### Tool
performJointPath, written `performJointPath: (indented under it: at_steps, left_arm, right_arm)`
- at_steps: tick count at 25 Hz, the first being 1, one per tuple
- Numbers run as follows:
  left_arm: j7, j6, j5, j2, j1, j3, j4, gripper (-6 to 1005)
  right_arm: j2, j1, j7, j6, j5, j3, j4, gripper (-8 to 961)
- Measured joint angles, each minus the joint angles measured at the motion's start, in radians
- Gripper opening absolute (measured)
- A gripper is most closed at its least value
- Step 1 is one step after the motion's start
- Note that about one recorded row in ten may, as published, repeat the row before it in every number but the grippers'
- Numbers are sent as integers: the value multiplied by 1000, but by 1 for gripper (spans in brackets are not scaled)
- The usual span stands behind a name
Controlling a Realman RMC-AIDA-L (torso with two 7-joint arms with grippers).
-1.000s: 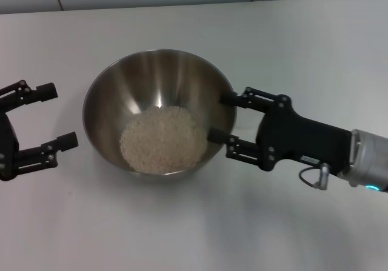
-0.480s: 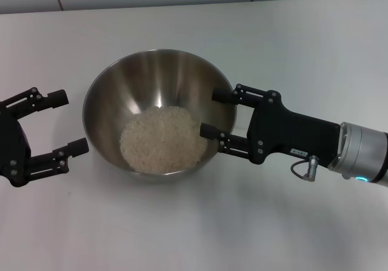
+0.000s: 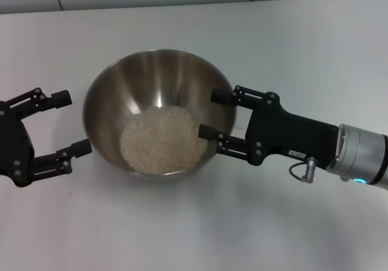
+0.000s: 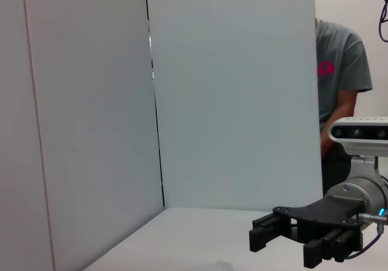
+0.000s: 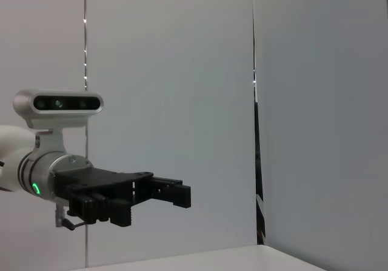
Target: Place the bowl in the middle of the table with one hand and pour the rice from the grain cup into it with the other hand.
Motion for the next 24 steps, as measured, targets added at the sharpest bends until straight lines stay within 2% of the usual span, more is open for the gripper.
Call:
performJointPath:
  at_steps: [24]
  left_arm:
    - [22, -12, 0, 0, -39, 0, -1, 812]
  right_arm:
    - [1, -5, -10, 1, 4, 28, -1, 652]
